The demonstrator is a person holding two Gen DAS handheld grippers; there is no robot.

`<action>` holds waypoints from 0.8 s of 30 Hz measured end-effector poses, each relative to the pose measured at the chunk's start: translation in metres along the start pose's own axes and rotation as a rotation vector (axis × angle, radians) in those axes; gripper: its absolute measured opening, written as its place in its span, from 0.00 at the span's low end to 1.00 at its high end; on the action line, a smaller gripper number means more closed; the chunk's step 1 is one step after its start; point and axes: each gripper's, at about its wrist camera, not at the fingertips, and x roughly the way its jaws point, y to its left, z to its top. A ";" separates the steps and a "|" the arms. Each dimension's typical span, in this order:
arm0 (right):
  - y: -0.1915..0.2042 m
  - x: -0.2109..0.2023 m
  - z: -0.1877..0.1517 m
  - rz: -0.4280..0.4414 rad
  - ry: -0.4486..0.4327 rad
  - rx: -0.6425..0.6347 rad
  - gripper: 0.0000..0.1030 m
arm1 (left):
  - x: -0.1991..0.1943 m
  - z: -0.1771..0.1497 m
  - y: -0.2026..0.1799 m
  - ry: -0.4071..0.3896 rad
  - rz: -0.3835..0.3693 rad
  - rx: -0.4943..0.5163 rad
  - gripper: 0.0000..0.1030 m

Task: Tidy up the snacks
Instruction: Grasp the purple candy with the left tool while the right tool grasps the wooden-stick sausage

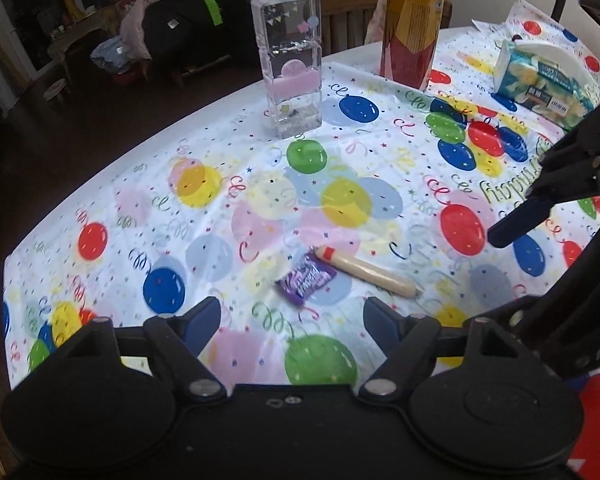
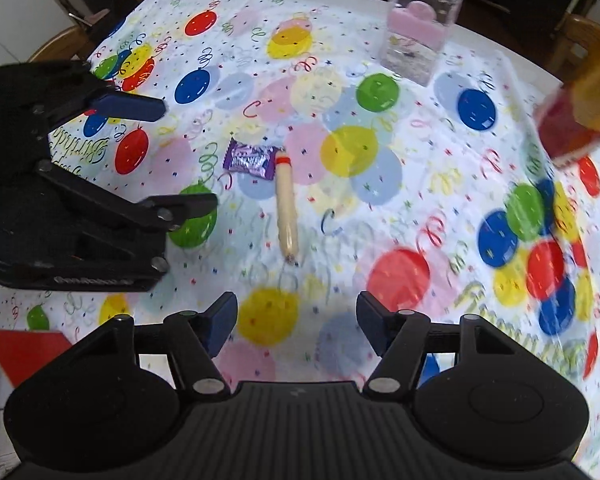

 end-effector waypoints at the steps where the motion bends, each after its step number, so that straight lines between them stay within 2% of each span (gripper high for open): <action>1: 0.001 0.004 0.004 0.000 0.000 -0.007 0.61 | 0.004 0.002 0.001 0.005 -0.002 0.013 0.74; 2: 0.001 0.009 0.007 -0.001 0.003 -0.013 0.56 | 0.008 0.004 0.001 0.008 -0.006 0.027 0.71; 6: 0.001 0.024 0.018 -0.013 0.005 -0.045 0.50 | 0.022 0.010 0.003 0.028 -0.044 0.080 0.65; 8: 0.000 0.031 0.022 -0.010 0.010 -0.056 0.40 | 0.029 0.013 0.004 0.039 -0.068 0.097 0.62; 13: 0.002 0.041 0.027 0.005 0.007 -0.073 0.35 | 0.043 0.018 0.005 0.068 -0.088 0.125 0.56; 18: 0.006 0.043 0.029 -0.001 -0.011 -0.109 0.33 | 0.050 0.018 0.004 0.079 -0.110 0.145 0.44; 24: 0.008 0.043 0.028 -0.019 -0.030 -0.133 0.18 | 0.051 0.018 0.002 0.078 -0.145 0.143 0.29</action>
